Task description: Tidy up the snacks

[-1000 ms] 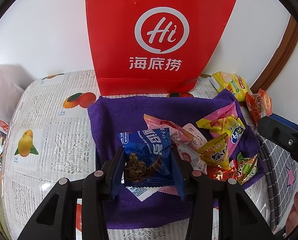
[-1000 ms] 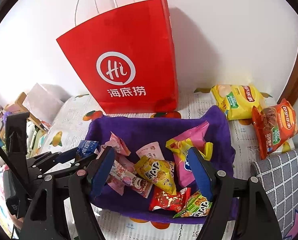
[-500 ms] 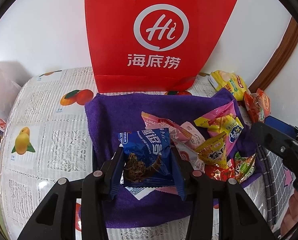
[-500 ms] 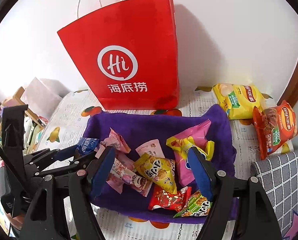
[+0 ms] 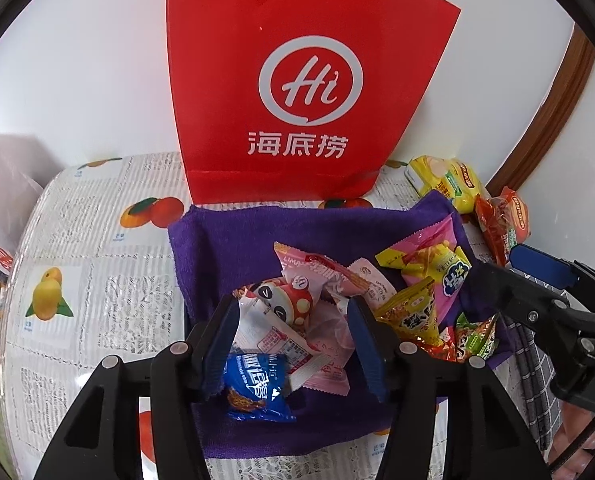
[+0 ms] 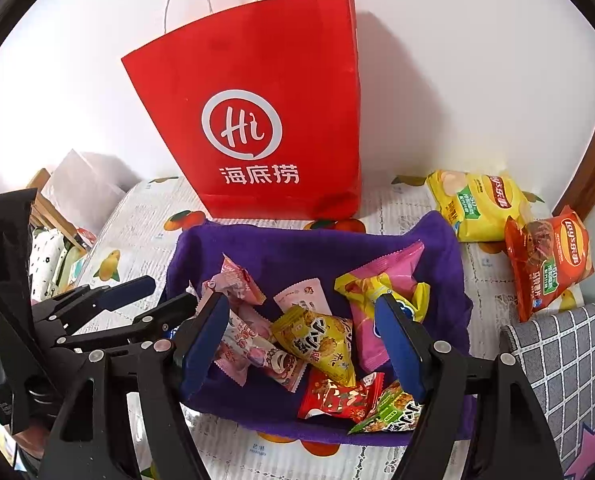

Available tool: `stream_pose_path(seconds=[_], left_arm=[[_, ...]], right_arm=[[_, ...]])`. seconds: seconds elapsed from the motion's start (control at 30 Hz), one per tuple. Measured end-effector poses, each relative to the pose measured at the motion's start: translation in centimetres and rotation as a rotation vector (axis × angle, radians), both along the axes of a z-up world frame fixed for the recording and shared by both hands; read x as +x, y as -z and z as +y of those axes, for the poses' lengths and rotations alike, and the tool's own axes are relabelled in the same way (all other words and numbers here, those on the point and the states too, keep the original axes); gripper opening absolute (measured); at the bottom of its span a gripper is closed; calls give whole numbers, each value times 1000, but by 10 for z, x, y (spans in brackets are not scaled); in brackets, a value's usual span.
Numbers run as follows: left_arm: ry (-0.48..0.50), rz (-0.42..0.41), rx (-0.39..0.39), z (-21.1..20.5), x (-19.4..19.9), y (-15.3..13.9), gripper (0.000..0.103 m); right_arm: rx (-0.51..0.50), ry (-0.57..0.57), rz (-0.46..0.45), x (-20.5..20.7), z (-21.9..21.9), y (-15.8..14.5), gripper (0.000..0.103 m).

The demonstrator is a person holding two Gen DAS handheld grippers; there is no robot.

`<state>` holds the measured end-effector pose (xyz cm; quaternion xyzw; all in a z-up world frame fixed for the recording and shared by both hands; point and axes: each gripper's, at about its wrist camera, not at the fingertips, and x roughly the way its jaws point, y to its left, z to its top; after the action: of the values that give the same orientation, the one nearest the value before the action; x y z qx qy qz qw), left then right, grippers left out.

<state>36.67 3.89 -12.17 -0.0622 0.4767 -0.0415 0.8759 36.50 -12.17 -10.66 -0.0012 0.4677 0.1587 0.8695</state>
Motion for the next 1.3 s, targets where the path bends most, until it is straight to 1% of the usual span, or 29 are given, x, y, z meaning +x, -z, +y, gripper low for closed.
stream_pose_path(seconds=[0.23, 0.3, 0.53, 0.63, 0.7, 0.83, 1.03, 1.2, 1.3], left_arm=[[-9, -15, 27, 1, -1, -5, 59], [-17, -20, 30, 2, -2, -7, 64], [-7, -30, 54, -3, -7, -13, 71], [8, -38, 78, -7, -10, -17, 74], [14, -45, 88, -7, -11, -20, 77], [28, -41, 76, -8, -14, -25, 79], [51, -58, 84, -14, -27, -38, 79], [51, -70, 85, -24, -46, -50, 79], [63, -67, 48, -27, -69, -52, 79]], right_arm=[[-70, 22, -48, -4, 2, -6, 75], [-84, 29, -59, -4, 1, -8, 75], [-91, 63, -68, -6, 0, -10, 75], [-89, 82, -68, -8, -1, -12, 75], [-68, 106, -72, -12, -6, -15, 75], [-26, 152, -80, -27, -21, -21, 75], [-28, 178, -58, -52, -39, -27, 75], [-79, 218, -65, -82, -51, -36, 75], [-95, 226, -54, -102, -54, -39, 75]])
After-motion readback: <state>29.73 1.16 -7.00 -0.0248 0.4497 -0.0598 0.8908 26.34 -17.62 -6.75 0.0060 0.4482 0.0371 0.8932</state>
